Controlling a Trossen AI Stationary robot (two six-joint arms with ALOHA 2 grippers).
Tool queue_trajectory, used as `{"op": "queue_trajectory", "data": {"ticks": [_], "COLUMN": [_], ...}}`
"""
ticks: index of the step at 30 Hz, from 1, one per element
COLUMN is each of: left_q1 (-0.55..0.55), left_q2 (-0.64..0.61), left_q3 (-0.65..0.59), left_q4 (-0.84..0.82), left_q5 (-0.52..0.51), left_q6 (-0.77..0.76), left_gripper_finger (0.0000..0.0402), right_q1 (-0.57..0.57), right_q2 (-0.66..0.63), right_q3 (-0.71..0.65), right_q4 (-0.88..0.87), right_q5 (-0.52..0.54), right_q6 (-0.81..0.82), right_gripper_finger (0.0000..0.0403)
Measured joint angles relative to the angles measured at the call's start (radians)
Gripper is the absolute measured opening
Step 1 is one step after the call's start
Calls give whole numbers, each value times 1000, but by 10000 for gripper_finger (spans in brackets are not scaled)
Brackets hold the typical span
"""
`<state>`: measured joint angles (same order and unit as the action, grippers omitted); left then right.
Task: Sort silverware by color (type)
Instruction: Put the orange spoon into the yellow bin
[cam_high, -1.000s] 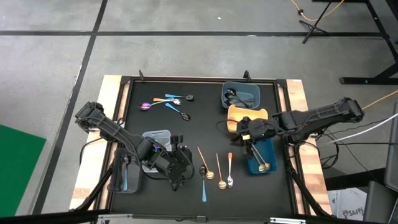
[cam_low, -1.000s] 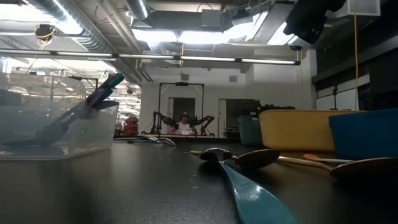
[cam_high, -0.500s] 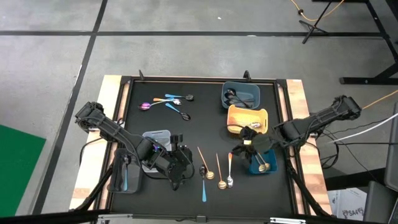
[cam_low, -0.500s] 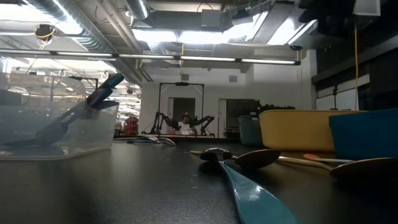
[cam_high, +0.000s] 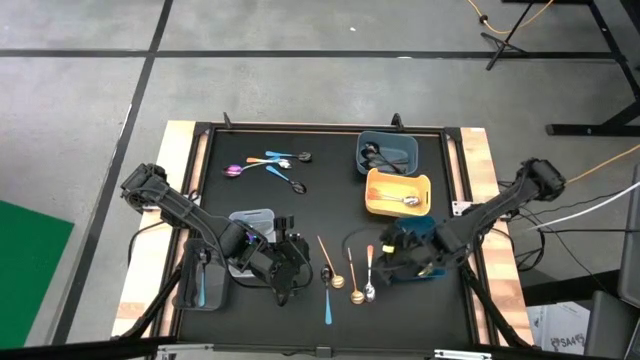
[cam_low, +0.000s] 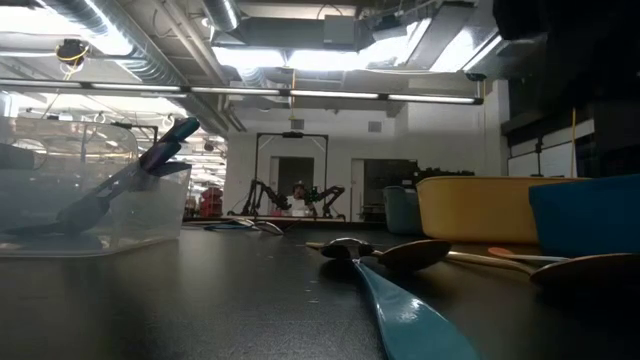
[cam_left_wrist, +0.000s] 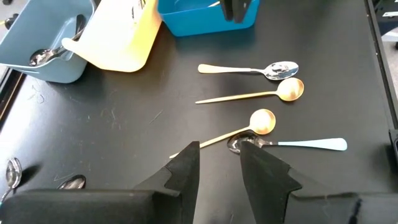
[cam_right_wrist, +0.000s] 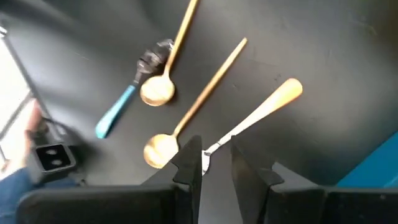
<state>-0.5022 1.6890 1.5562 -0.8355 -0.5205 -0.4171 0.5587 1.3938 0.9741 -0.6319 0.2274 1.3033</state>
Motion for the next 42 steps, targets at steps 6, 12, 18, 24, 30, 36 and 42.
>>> {"op": "queue_trajectory", "data": {"ticks": [6,12,18,24,30,36,42], "left_q1": [0,0,0,0,0,0,0], "left_q2": [0,0,0,0,0,0,0], "left_q3": [0,0,0,0,0,0,0], "left_q4": [0,2,9,10,10,10,10], "left_q5": [0,0,0,0,0,0,0], "left_q6": [0,0,0,0,0,0,0], "left_gripper_finger": [110,110,110,110,110,110,110], "right_q1": [-2,-2,-3,-3,-3,-3,-3], "right_q2": [99,180,257,301,304,305,305], "right_q3": [0,0,0,0,5,97,212], "right_q4": [19,108,111,111,101,-62,-152], "right_q5": [-3,-3,-39,-80,-80,-32,16], "right_q6": [10,10,62,65,61,35,-23], "right_gripper_finger": [72,72,72,72,72,72,72]}}
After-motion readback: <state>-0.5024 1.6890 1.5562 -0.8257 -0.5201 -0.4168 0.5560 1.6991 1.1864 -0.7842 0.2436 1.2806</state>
